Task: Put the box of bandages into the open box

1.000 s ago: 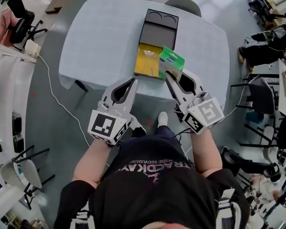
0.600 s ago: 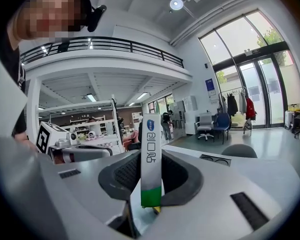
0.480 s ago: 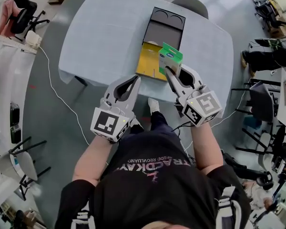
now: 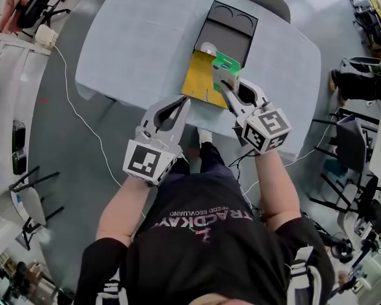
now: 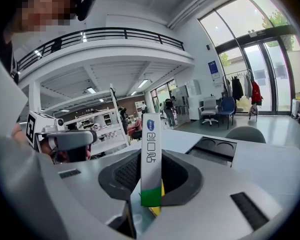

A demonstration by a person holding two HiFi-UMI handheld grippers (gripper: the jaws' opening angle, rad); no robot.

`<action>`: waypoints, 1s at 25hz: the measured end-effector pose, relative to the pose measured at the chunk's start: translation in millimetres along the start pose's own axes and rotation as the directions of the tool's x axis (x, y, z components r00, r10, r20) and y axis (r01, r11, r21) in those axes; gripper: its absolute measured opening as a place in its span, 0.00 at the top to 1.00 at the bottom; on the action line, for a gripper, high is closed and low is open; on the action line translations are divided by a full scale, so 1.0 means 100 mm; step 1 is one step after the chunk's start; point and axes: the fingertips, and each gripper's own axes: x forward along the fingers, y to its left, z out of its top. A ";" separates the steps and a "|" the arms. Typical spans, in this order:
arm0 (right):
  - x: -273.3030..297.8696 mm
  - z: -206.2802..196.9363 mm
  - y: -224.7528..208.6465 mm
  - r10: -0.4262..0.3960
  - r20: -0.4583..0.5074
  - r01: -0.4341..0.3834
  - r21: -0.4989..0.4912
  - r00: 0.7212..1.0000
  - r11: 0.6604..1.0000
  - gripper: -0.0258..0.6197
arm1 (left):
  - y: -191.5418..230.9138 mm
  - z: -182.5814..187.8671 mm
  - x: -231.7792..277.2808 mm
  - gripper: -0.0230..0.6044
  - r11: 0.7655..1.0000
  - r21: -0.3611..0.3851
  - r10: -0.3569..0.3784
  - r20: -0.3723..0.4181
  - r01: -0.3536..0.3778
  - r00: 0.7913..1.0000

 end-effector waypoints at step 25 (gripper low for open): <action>0.82 -1.47 -0.54 0.142 -0.445 -0.153 0.012 0.884 0.988 0.82 | 0.08 -0.63 0.28 0.94 0.992 -0.104 0.062 -0.103 -0.072 0.993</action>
